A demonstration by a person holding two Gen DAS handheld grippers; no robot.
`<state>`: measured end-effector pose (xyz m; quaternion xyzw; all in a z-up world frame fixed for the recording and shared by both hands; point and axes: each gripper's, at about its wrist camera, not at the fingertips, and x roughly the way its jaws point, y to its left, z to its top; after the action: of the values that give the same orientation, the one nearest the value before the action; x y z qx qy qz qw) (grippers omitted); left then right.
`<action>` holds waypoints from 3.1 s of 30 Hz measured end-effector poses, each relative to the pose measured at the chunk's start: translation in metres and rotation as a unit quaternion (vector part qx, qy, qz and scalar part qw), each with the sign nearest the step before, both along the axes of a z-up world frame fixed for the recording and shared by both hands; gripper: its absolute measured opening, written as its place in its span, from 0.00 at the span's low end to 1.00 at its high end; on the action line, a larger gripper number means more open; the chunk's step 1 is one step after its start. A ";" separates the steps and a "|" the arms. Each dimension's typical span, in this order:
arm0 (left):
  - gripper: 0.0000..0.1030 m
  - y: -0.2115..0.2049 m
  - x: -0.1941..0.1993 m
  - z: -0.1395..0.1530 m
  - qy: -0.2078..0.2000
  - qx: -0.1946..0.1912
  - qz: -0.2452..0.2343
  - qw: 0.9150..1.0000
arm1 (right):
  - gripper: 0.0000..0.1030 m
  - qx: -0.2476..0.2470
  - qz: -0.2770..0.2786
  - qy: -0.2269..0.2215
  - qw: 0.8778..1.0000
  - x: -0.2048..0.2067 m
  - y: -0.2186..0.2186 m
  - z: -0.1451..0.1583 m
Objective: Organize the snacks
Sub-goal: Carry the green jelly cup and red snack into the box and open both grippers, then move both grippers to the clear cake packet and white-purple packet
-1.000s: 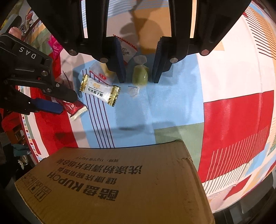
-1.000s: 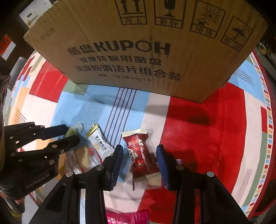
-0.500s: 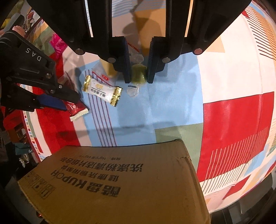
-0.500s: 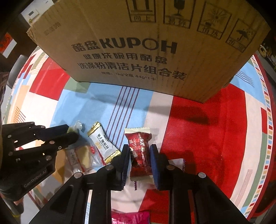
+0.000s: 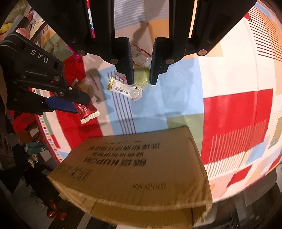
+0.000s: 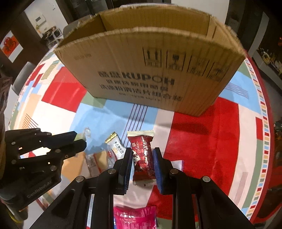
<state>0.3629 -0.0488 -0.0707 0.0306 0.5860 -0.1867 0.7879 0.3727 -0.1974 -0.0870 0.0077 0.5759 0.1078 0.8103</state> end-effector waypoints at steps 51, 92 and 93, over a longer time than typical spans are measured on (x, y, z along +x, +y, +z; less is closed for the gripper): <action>0.19 -0.020 0.067 0.163 -0.197 -0.045 0.021 0.979 | 0.24 0.048 -0.056 -0.217 0.974 0.037 -0.028 0.168; 0.51 -0.028 -0.039 0.087 -0.140 0.011 -0.036 0.990 | 0.50 0.033 -0.044 -0.093 0.994 -0.046 -0.035 0.079; 0.51 -0.029 -0.040 0.083 -0.134 0.012 -0.037 0.990 | 0.50 0.031 -0.044 -0.085 0.995 -0.046 -0.035 0.074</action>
<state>0.3232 -0.0775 0.0124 0.0865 0.4760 -0.2028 0.8513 0.3269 -0.2327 -0.0130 0.0496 0.5007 0.0902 0.8595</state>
